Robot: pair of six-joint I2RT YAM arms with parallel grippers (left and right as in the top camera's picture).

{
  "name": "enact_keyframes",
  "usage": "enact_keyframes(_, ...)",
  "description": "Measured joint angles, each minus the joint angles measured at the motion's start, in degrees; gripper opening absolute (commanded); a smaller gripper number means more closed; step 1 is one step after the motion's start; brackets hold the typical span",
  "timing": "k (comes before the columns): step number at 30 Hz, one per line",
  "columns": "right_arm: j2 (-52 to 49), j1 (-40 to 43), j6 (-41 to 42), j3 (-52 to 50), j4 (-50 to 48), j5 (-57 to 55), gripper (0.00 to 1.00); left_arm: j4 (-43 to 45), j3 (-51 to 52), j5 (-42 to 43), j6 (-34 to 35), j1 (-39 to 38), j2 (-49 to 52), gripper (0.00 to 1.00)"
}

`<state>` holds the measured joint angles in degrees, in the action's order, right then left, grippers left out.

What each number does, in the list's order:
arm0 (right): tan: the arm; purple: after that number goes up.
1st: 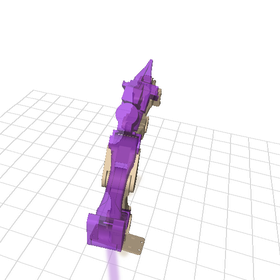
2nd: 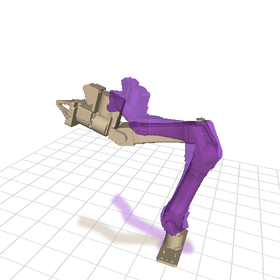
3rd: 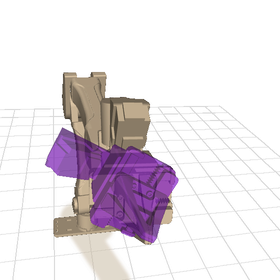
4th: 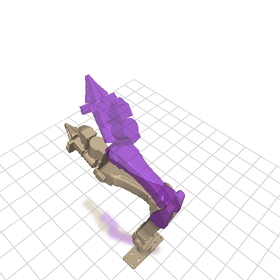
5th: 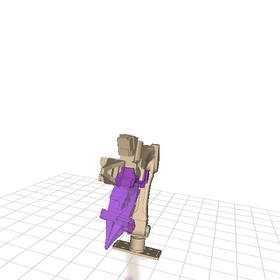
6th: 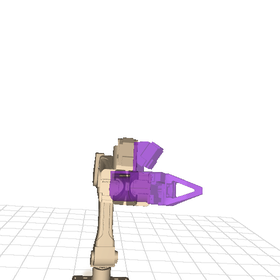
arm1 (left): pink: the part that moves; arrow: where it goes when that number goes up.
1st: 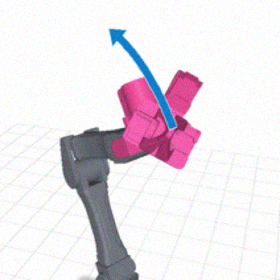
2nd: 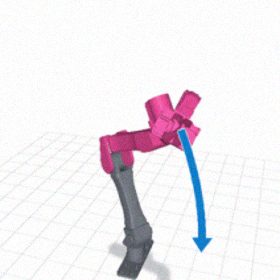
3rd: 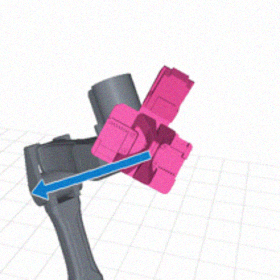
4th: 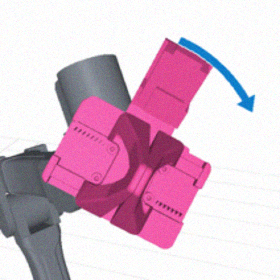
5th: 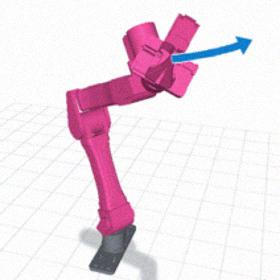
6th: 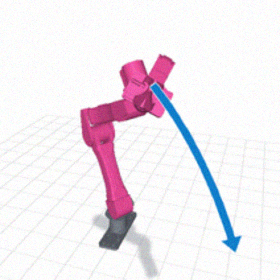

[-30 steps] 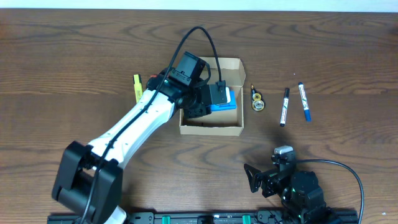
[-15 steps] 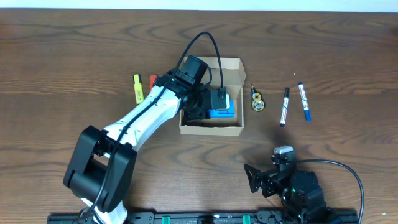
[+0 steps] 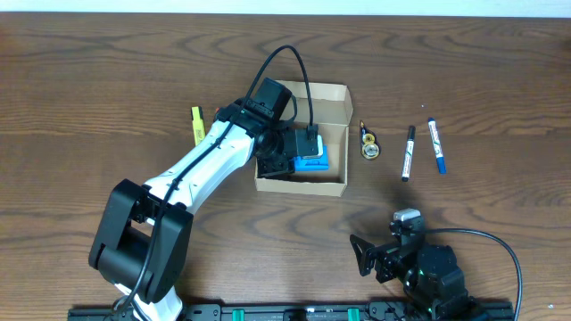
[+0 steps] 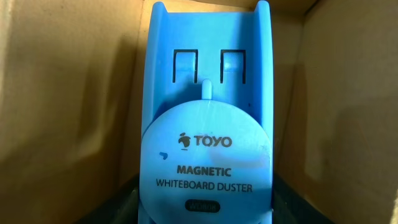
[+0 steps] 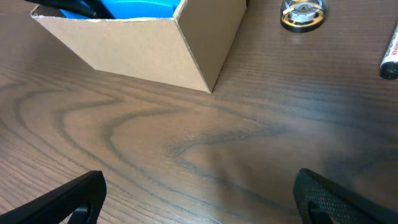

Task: Pack container
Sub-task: 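Carry the blue duster into the box and release it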

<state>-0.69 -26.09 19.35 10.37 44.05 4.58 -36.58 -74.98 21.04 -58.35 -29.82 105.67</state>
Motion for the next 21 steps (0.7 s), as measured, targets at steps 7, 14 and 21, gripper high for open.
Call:
enact_keyframes(7,0.0,0.0,0.0,0.0,0.0,0.0,0.99,-0.81,0.0,0.0,-0.15,0.0,0.0,0.61)
enact_keyframes(14,0.0,0.0,-0.02,0.0,0.0,0.0,0.99,-0.85,0.0,0.0,-0.17,0.0,0.0,0.65)
enact_keyframes(21,0.0,0.0,-0.02,0.0,0.0,0.0,0.99,-0.85,0.0,0.0,-0.2,0.0,0.0,0.66)
